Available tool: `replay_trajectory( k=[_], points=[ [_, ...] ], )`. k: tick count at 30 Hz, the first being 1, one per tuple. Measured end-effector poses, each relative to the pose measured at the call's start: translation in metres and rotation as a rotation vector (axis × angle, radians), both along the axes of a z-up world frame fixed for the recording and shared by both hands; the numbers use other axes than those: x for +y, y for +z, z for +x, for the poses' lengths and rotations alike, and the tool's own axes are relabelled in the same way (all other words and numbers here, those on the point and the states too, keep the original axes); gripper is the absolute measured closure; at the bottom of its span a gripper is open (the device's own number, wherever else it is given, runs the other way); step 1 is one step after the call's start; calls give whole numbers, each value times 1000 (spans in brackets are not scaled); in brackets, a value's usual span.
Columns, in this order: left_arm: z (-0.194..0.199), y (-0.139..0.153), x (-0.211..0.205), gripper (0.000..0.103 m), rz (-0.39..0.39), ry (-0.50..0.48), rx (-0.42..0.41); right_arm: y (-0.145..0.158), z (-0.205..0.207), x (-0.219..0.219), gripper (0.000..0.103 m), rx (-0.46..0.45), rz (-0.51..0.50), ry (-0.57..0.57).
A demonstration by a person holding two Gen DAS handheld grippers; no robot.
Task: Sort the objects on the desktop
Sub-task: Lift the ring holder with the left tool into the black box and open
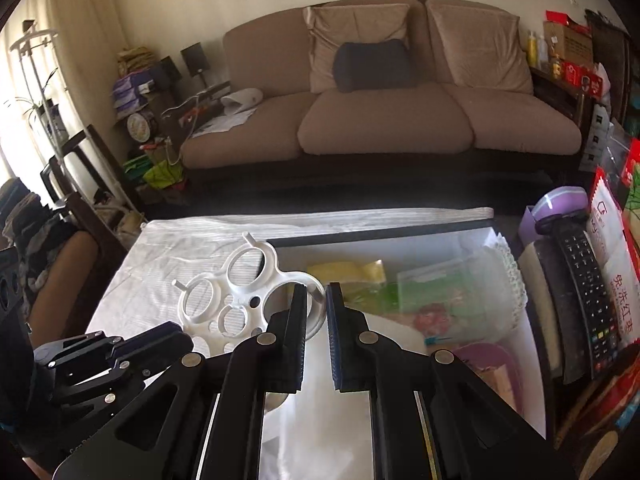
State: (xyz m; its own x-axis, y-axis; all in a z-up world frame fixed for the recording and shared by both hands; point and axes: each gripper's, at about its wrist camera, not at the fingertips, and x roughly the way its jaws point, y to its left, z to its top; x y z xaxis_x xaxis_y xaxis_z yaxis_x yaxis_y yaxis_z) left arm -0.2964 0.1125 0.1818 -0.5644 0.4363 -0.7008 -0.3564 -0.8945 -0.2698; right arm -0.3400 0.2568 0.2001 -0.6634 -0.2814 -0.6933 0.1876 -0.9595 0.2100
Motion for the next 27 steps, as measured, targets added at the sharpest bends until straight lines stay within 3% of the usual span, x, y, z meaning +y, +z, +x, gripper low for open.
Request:
replay_trajectory(
  k=[4,12,16,19,21,23,27],
  points=[
    [-28,-21,27,94,-58,2,-23,-25,-30,18,94,-47,17,-7],
    [-59,-75,55,94,-178,4,-90,-82,-71,9,94,-186,86,53],
    [-55,-75,59,92,-206,21,-65,-92,-73,0,94,-207,119,72],
    [-47,-65,45,62,-141,46,-50,-83,-67,11,91,-192,72,61],
    [-39,-55,33,59,-104,56,-47,-73,-57,20,75,-175,60,47],
    [-26,-43,20,45,-84,63,-33,-59,-42,30,65,-138,52,27],
    [11,-23,-8,37,-34,74,-26,-31,0,53,57,-91,-22,6]
  ],
)
